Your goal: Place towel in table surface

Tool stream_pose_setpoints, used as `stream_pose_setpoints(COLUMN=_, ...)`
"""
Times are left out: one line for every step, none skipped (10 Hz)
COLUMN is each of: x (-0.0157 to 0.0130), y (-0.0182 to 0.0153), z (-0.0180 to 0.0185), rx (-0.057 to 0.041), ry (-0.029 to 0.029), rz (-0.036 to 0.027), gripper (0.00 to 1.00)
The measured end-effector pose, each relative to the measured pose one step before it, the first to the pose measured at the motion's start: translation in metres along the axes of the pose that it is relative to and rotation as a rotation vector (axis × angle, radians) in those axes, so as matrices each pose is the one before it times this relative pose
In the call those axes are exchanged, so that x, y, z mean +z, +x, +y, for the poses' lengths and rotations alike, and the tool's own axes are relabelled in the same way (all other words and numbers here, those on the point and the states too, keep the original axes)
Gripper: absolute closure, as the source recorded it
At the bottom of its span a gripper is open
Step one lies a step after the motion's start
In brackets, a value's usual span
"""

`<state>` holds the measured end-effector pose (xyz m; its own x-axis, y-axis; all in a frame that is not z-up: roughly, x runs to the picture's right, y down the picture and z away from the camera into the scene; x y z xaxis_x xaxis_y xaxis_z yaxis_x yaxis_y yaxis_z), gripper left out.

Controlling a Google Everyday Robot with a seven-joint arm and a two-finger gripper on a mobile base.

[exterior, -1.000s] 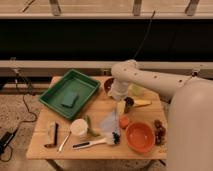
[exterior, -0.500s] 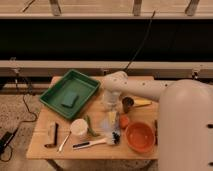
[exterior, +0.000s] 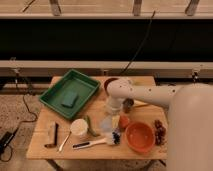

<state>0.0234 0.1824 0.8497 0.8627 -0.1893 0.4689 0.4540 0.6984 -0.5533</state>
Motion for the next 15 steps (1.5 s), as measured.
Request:
stream_pose_setpoints(x=0.00152, y=-0.0001, z=0.00261, rx=-0.01015, ry=0.00693, rz=0.00356, gripper=0.2)
stream_pose_setpoints(x=0.00207, y=-0.0015, z=0.00027, rx=-0.01178, ry=0.0039, rz=0.00288, gripper=0.2)
stream_pose_setpoints(x=0.00191, y=-0.00002, z=0.00037, rx=-0.00495, ry=0.00184, rz=0.00122, gripper=0.2)
stream_pose_setpoints(x=0.00363, y=0.00098, z=0.00117, rx=-0.00491, ry=-0.00115, rz=0.00265, gripper=0.2)
stream_pose_setpoints(x=0.00236, y=0.0012, z=0.00052, rx=-0.00258, ry=-0.0016, rz=0.00225, gripper=0.2)
stream_pose_setpoints(x=0.0021, y=-0.00001, z=-0.00005, rx=-0.00354, ry=-0.00235, rz=0.00086, gripper=0.2)
stream_pose_setpoints(x=0.00297, y=-0.00039, z=-0.00056, rx=-0.00545, ry=-0.0041, rz=0.00078, gripper=0.2)
stream_pose_setpoints(x=0.00287, y=0.00031, z=0.00017, rx=-0.00351, ry=-0.00523, rz=0.00085, gripper=0.21)
stream_pose_setpoints(x=0.00239, y=0.00037, z=0.0006, rx=-0.00204, ry=-0.00649, rz=0.00047, gripper=0.27)
stream_pose_setpoints(x=0.0029, y=0.00091, z=0.00199, rx=-0.00043, ry=-0.01461, rz=0.00082, gripper=0.38)
stream_pose_setpoints(x=0.00118, y=0.00034, z=0.00036, rx=0.00042, ry=-0.00822, rz=-0.00033, gripper=0.48)
stream_pose_setpoints(x=0.00008, y=0.00038, z=-0.00062, rx=0.00326, ry=-0.00026, rz=-0.00363, gripper=0.59)
stream_pose_setpoints(x=-0.00056, y=0.00001, z=0.00087, rx=0.00262, ry=-0.00277, rz=-0.00193, gripper=0.67)
stream_pose_setpoints(x=-0.00154, y=-0.00067, z=-0.00046, rx=-0.00216, ry=-0.00013, rz=0.00067, gripper=0.79)
stream_pose_setpoints(x=-0.00133, y=0.00008, z=0.00083, rx=-0.001, ry=-0.00246, rz=0.00109, gripper=0.88)
